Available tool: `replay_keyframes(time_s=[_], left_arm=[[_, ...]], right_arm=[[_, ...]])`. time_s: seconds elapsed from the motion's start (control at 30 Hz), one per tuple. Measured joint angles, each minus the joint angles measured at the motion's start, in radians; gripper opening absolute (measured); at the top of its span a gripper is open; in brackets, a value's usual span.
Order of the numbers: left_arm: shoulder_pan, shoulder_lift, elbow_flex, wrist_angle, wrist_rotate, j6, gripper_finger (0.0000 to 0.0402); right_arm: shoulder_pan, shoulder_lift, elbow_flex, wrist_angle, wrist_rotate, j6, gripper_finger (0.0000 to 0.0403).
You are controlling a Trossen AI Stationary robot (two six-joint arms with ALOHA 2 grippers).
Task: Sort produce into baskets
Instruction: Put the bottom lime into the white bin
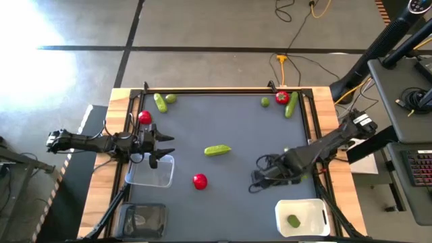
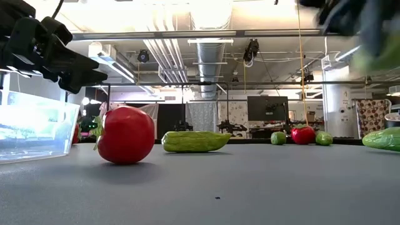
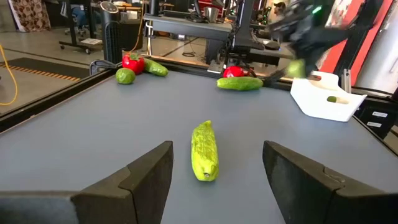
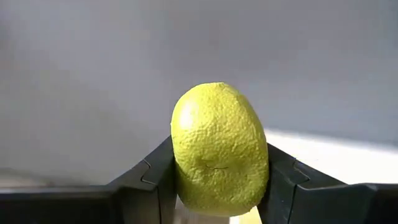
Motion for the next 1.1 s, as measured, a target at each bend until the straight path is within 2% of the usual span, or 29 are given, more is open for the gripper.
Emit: replay_keyframes(time_s=[0.17,0.27,0.43,0.63,0.8,0.93,1.0,1.1], left_arm=[[0.0,0.0,0.0,0.0,0.0,0.0,0.0231],[0.0,0.002,0.0,0.0,0.0,0.0,0.0231],[0.0,0.003,0.0,0.0,0.0,0.0,0.0231],[0.0,0.004,0.0,0.0,0.0,0.0,0.0231],[0.0,0.004,0.0,0.0,0.0,0.0,0.0231],[0.0,0.004,0.0,0.0,0.0,0.0,0.0231],[0.0,0.004,0.0,0.0,0.0,0.0,0.0231],[0.0,0.004,0.0,0.0,0.0,0.0,0.0231]], right_arm=[[0.155,0.015,0.069,-0.037,-0.238,0.186,0.0148],[0.243,0.028,0.038,-0.033,-0.288,0.305,0.015],[0.345,0.057,-0.052,-0.026,-0.286,0.396,0.0156],[0.391,0.075,-0.157,0.046,-0.287,0.355,0.0165],[0.395,0.079,-0.232,0.118,-0.282,0.323,0.0197],[0.412,0.107,-0.263,0.154,-0.232,0.328,0.0221],[0.411,0.11,-0.264,0.165,-0.244,0.305,0.0231],[0.41,0.098,-0.234,0.147,-0.336,0.263,0.0244]])
